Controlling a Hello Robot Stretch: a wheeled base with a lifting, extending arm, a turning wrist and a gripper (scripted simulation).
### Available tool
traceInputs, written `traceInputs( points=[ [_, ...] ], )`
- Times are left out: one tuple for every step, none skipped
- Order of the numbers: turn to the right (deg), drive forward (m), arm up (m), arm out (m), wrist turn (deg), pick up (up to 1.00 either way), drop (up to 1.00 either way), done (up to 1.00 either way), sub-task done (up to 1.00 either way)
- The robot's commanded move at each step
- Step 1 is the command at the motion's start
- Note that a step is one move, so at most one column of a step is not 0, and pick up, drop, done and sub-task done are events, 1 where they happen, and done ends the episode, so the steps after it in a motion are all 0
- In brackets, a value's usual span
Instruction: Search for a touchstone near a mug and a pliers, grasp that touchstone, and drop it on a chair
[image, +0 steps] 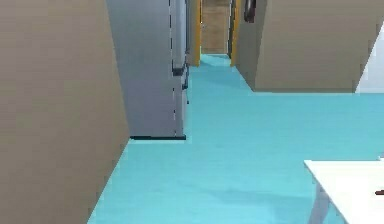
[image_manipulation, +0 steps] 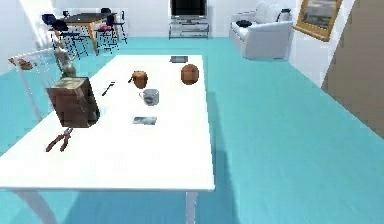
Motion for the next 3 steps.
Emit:
traceInputs(
  points=[
    [0.0,0.3,0.0,0.0,0.0,0.0,0.0,0.0,0.0],
    [45.0,0.0,0.0,0.0,0.0,0.0,0.0,0.0,0.0],
    [-36.0,0.0,0.0,0.0,0.0,0.0,0.0,0.0,0.0]
  ],
)
